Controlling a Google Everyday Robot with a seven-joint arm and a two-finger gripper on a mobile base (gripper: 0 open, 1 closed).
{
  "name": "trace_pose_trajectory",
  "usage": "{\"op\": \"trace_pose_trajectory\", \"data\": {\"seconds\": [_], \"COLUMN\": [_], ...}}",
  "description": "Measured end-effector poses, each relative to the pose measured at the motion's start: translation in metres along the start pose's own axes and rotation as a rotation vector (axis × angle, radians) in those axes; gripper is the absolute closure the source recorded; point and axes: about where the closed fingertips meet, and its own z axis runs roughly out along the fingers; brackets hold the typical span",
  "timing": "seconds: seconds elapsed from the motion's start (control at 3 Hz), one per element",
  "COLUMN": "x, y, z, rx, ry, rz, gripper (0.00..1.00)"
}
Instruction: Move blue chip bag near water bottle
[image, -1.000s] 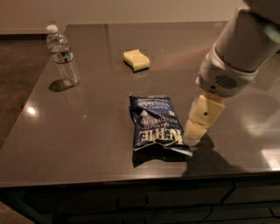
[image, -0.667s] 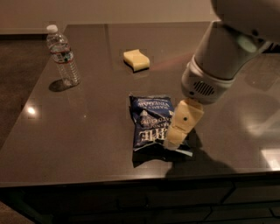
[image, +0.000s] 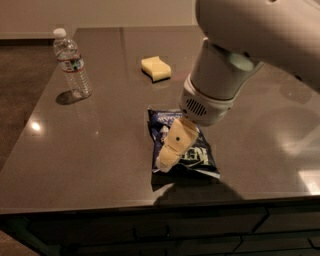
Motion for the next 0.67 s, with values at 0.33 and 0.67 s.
{"op": "trace_pose_trajectory", "data": {"seconds": [0.33,0.67], "x": [-0.0102,-0.0169], "y": [-0.0022,-0.0069], "z": [0.0088,0.0169], "rx": [0.032,0.071], "ry": [0.009,0.018], "rz": [0.090,0.151], "gripper": [0.00,0.00]}}
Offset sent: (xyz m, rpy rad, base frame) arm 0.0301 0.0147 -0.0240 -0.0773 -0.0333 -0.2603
